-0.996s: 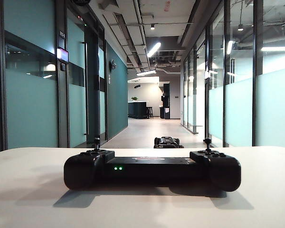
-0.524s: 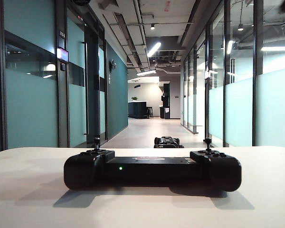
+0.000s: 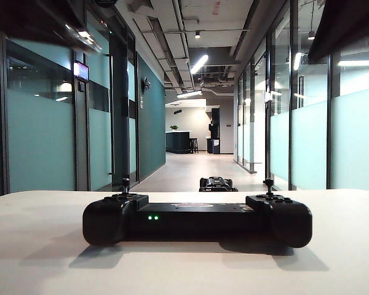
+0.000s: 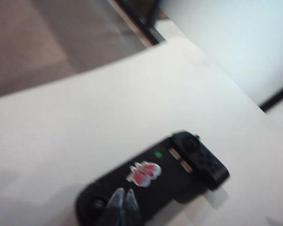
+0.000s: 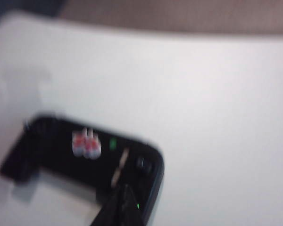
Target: Push the left joystick on the remote control sitting on the white table forward to make the robot dog walk in a straight line until it approaches the door.
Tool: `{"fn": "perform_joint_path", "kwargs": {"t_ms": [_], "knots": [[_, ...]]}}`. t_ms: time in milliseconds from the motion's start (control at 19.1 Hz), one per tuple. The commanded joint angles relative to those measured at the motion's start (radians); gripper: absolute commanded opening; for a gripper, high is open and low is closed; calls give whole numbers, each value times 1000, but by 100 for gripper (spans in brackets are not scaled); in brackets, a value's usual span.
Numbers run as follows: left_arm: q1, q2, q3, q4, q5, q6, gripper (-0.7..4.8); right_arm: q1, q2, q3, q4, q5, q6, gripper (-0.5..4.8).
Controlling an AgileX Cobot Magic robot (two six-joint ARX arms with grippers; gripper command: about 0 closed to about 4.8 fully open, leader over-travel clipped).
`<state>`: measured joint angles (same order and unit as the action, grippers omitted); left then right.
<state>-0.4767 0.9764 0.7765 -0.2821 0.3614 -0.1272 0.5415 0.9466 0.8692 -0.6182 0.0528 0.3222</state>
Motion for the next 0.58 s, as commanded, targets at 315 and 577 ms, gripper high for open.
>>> {"fn": "perform_joint_path", "kwargs": {"t_ms": [315,577], "knots": [[-6,44,16,-10,20,14,-5,126,166,34,-76,-31,49,-5],[-6,125,138,-191,2,79,-5,158,255,33,-119,-26,108,161]]}}
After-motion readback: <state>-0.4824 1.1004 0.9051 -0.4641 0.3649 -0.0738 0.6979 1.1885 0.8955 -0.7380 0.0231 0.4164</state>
